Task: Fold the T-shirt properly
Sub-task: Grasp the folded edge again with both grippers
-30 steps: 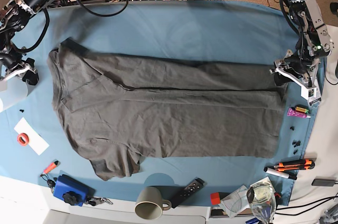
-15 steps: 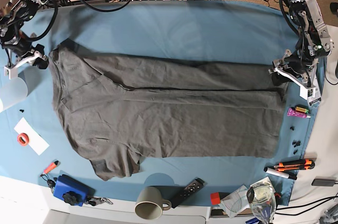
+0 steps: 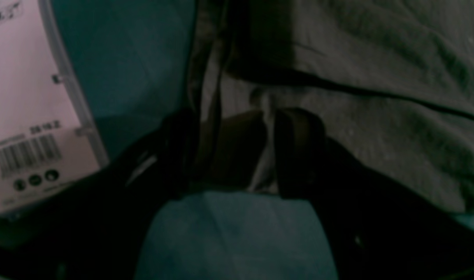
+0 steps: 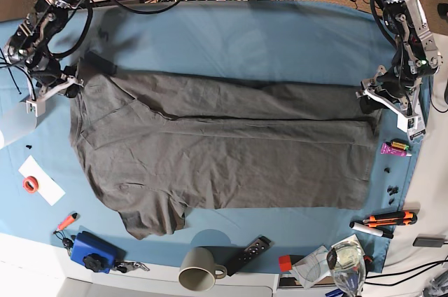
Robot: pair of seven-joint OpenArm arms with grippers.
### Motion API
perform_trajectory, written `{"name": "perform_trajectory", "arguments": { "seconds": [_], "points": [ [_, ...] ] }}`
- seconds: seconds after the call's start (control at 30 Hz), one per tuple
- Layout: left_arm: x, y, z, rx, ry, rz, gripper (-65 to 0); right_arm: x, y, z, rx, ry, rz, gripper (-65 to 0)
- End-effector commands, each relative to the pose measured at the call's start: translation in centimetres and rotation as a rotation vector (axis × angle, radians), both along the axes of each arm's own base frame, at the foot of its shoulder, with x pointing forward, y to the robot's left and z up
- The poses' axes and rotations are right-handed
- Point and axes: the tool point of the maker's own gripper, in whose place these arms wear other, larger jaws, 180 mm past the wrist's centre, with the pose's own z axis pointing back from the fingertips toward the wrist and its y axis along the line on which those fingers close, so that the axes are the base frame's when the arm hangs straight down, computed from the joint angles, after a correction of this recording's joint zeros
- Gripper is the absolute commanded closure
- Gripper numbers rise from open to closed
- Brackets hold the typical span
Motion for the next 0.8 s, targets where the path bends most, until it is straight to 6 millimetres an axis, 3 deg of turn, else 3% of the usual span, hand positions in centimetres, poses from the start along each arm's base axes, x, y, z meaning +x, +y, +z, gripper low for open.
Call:
{"name": "perform_trajectory", "arguments": {
  "seconds": [0.0,0.17,0.4,0.63,0.77],
  "points": [
    [-0.4,-0.1,-0.2,-0.004,0.031,-0.016,-33.5,-0.1,-0.6,0.3,-0.022,0.019,-0.006,-15.9],
    [-0.4,-0.1,-0.2,-0.003,0.031,-0.016,-33.5,-0.5,-1.5,0.8,-0.026,0.019,-0.026,-15.9],
    [-0.4,-0.1,-0.2,-0.001,0.031,-0.016,-33.5,-1.2,-3.4,2.8,0.012,-0.044,-0.043,-15.9],
    [-0.4,-0.1,-0.2,-0.001,0.031,-0.016,-33.5,-1.2,-2.6,2.5,0.05,-0.045,-0.032,-15.9],
    [-0.4,-0.1,-0.2,-0.001,0.031,-0.016,-33.5,-1.9,-1.5,0.2,0.104,0.007,-0.027,-15.9]
  ]
}}
